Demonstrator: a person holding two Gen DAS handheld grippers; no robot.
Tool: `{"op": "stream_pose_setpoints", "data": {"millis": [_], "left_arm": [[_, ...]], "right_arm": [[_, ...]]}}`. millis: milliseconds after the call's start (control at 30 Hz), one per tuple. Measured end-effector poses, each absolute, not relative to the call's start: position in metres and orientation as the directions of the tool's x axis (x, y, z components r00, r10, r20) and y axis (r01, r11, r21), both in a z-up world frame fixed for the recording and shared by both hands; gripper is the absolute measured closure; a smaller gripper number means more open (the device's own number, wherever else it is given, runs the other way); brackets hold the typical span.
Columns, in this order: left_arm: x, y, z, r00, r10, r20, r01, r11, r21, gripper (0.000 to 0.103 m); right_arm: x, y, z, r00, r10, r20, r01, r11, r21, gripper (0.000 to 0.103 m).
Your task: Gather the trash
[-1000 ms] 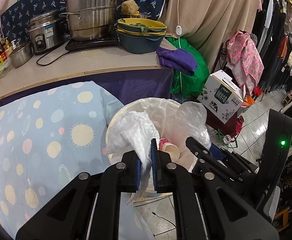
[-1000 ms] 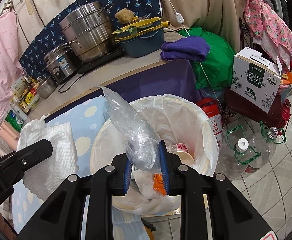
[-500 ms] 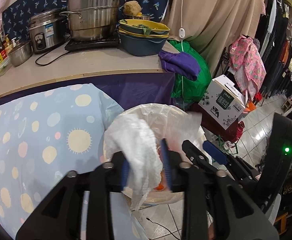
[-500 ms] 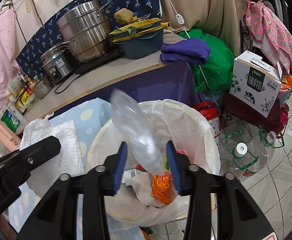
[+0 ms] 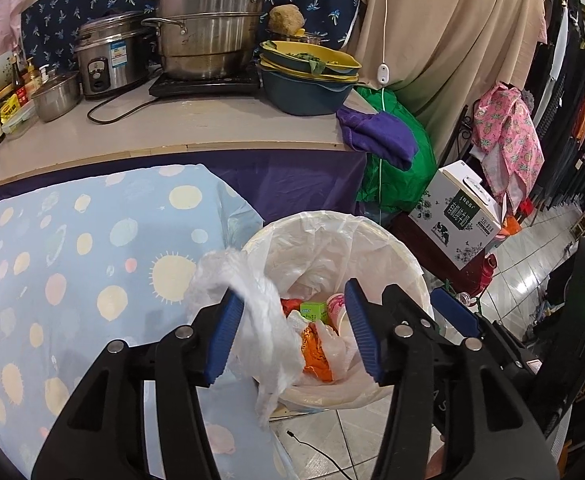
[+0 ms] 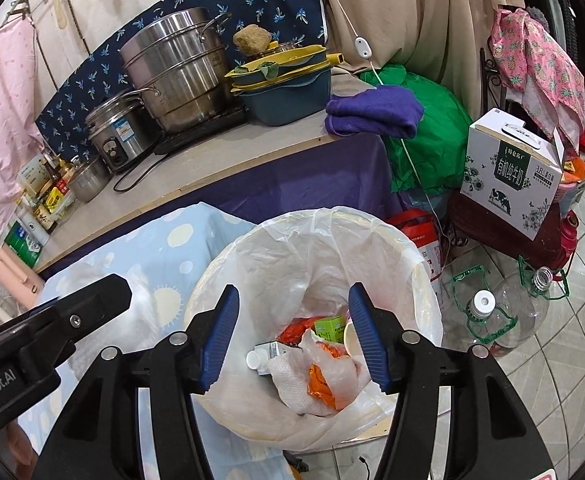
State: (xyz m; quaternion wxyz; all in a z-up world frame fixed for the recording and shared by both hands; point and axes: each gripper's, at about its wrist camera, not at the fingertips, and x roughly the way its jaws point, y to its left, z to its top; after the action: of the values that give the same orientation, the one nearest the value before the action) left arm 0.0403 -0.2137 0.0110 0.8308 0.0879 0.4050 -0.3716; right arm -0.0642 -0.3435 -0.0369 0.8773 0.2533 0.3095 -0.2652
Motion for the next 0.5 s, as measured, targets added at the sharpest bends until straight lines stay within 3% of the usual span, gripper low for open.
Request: {"op": "stream_pose_setpoints", "data": {"millis": [500], "left_arm": [[0.0437, -0.2088, 0.0152, 0.395, -0.553, -0.734, 0.683, 0.711, -0.168, 0.046]], "right_arm": [[-0.0692, -0.3429, -0.0321, 0.67, -0.321, -0.669, 0.626, 0.729, 0.278, 0.045]]}}
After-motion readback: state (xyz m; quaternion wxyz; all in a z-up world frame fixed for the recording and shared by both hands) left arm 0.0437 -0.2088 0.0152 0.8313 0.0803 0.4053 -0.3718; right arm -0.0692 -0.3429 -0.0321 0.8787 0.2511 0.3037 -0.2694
